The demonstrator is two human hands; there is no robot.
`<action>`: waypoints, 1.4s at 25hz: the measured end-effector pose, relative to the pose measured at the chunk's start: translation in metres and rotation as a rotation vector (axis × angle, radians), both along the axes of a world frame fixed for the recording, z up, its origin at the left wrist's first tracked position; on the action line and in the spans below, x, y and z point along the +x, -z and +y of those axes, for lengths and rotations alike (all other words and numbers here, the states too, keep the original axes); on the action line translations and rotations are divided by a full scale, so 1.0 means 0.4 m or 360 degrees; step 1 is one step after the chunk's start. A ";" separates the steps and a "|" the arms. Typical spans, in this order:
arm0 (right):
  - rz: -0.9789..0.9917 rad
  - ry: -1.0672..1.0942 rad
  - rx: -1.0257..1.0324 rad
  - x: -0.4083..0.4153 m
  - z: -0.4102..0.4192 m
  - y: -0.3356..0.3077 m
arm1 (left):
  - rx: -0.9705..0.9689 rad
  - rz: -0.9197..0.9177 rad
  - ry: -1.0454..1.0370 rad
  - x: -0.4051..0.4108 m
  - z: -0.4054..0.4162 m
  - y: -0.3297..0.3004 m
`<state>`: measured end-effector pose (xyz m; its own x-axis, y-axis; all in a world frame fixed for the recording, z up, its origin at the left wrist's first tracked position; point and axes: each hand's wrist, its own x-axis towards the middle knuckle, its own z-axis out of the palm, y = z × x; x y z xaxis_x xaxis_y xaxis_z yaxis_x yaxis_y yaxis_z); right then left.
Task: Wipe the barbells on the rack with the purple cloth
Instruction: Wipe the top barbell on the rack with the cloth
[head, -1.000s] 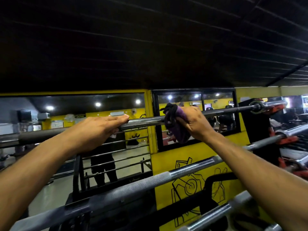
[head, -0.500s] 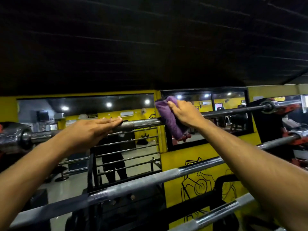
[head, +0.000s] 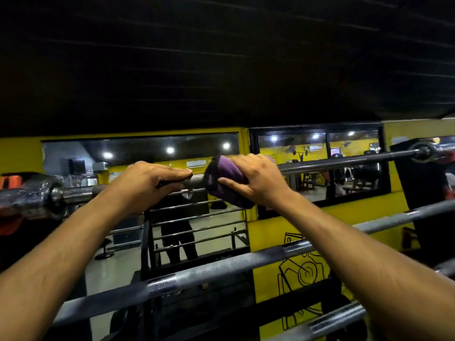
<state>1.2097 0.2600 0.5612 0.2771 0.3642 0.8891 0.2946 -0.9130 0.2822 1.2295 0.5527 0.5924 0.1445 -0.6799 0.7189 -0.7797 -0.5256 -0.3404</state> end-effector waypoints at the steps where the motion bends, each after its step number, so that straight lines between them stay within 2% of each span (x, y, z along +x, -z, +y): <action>1: 0.0025 -0.0051 0.0039 -0.001 -0.048 -0.006 | -0.0032 0.0009 -0.0003 0.003 0.001 -0.003; 2: 0.0194 -0.0036 0.0234 -0.008 -0.078 -0.028 | -0.0053 0.0025 -0.0022 0.007 0.004 -0.003; 4: 0.0806 0.0149 0.0662 -0.015 -0.078 -0.119 | -0.0069 0.0028 -0.0047 0.013 0.001 0.000; 6: 0.1275 0.0234 0.0738 -0.008 -0.007 -0.187 | -0.0039 0.0037 -0.0051 0.015 0.000 0.001; 7: 0.1298 0.0242 0.0691 0.001 0.044 -0.189 | -0.0024 0.0048 -0.0051 0.017 0.001 0.000; 8: 0.1113 0.0228 0.0585 0.015 0.087 -0.161 | -0.0022 0.0056 -0.0058 0.018 0.004 -0.002; 10: 0.0301 0.0075 0.0441 0.004 0.135 -0.048 | -0.0050 0.0093 -0.0067 0.012 0.005 0.002; 11: 0.0010 -0.0079 0.0331 0.001 0.118 0.003 | -0.0058 0.0101 -0.0051 0.011 0.003 0.003; 12: -0.0132 -0.0211 0.0193 -0.006 0.078 0.031 | -0.0058 0.0100 -0.0032 0.011 0.001 0.004; 13: -0.0115 -0.0265 0.0127 -0.002 0.028 0.028 | -0.0062 0.0094 -0.0024 0.010 0.000 0.003; 15: 0.0086 -0.0063 0.0379 0.010 -0.028 -0.015 | -0.0075 0.0129 -0.0026 0.009 0.005 0.002; 17: 0.0515 0.0300 0.0699 0.028 0.004 -0.091 | -0.0077 0.0150 -0.0011 0.003 0.006 0.005; 19: 0.0809 0.0382 0.0746 0.041 0.066 -0.137 | -0.0070 0.0192 -0.0018 -0.013 -0.001 0.002; 21: 0.0743 0.0198 0.0657 0.018 0.098 -0.116 | -0.0094 0.0327 -0.0048 -0.037 -0.004 -0.003; 24: 0.0548 -0.0470 0.0599 -0.062 0.074 -0.042 | -0.0192 0.0447 0.0155 -0.078 -0.037 0.006; 27: 0.0535 -0.0769 0.0590 -0.150 0.026 -0.026 | 0.0073 -0.0067 0.0169 -0.128 -0.139 0.027; 29: 0.0717 -0.0793 0.0688 -0.208 0.000 -0.033 | 0.0081 -0.0297 0.0247 -0.162 -0.201 0.031; 31: 0.0991 -0.0746 0.0868 -0.265 -0.045 -0.023 | 0.0043 -0.0310 0.0381 -0.197 -0.263 0.029; 35: 0.1333 -0.0416 0.1179 -0.357 -0.175 0.048 | 0.0165 0.0186 0.0637 -0.228 -0.427 0.047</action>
<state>1.0668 0.1900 0.5420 0.8757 -0.0382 0.4814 0.3412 -0.6565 -0.6727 1.1383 0.3818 0.5735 -0.0690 -0.7665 0.6385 -0.9516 -0.1416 -0.2728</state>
